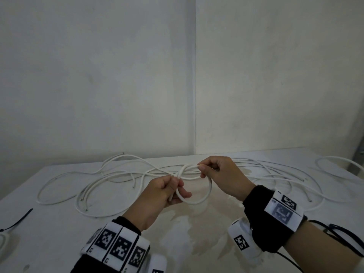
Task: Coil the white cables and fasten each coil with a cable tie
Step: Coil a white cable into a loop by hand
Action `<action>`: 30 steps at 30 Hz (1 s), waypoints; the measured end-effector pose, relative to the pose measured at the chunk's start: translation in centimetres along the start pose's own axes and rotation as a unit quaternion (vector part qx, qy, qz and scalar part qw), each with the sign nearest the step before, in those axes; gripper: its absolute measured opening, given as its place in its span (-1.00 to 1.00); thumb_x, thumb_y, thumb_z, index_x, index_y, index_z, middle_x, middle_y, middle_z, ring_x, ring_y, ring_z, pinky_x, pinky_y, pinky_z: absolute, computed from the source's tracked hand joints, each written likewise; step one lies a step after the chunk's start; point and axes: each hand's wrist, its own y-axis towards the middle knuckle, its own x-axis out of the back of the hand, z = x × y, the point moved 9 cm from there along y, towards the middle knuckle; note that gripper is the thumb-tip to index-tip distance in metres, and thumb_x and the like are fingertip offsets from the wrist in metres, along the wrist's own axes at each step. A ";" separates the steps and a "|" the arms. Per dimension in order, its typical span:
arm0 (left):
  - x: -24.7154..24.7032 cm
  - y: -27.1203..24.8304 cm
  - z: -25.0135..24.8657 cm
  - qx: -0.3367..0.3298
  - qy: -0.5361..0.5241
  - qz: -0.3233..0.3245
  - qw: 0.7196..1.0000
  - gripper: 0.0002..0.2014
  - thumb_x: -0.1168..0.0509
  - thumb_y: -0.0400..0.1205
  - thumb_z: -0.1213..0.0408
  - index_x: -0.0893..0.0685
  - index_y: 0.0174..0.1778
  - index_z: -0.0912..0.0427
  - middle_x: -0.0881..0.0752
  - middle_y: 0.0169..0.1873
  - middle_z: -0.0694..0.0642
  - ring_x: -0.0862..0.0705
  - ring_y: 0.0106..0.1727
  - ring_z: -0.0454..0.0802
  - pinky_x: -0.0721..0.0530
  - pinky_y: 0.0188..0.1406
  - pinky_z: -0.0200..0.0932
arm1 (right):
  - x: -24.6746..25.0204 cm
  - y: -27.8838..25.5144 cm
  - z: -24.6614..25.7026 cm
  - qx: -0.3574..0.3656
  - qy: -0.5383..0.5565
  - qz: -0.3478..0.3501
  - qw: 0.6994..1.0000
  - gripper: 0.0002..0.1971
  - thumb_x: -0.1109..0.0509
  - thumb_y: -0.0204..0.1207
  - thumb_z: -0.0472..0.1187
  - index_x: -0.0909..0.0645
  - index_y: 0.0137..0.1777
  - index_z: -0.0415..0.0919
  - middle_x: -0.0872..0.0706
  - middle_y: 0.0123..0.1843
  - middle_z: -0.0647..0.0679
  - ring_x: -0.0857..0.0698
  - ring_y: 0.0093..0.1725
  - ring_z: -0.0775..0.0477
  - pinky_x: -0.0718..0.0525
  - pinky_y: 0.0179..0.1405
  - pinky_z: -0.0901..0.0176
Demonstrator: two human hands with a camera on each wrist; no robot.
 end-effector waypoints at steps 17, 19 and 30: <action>4.5 0.6 -0.9 -0.037 -0.113 -0.101 0.988 -0.69 0.02 0.74 0.35 -0.50 -0.28 0.28 -0.50 -0.66 -0.03 -0.56 -0.60 -0.19 -0.73 -0.35 -0.31 | 0.5 -0.3 -1.6 0.004 -0.121 0.010 0.993 -0.78 -0.18 0.66 -0.22 -0.59 -0.19 -0.11 -0.57 -0.46 0.10 -0.42 -0.51 0.17 -0.37 -0.47 0.41; 6.0 0.7 -0.9 -0.044 -0.140 -0.125 0.981 -0.69 0.01 0.74 0.34 -0.50 -0.28 0.27 -0.50 -0.68 -0.04 -0.55 -0.62 -0.19 -0.73 -0.40 -0.33 | 1.2 -0.5 -2.3 0.017 -0.171 0.003 0.985 -0.82 -0.18 0.65 -0.20 -0.56 -0.15 -0.09 -0.47 -0.45 0.11 -0.41 -0.45 0.15 -0.37 -0.42 0.36; 10.3 0.1 -2.0 -0.086 -0.131 -0.193 0.969 -0.67 0.05 0.76 0.29 -0.47 -0.28 0.23 -0.49 -0.72 -0.09 -0.52 -0.64 -0.23 -0.69 -0.40 -0.31 | 2.9 1.7 -5.8 -0.007 -0.273 -0.038 0.961 -0.84 -0.10 0.69 -0.21 -0.48 -0.07 -0.19 -0.51 -0.26 -0.11 -0.41 -0.28 -0.08 -0.28 -0.37 0.21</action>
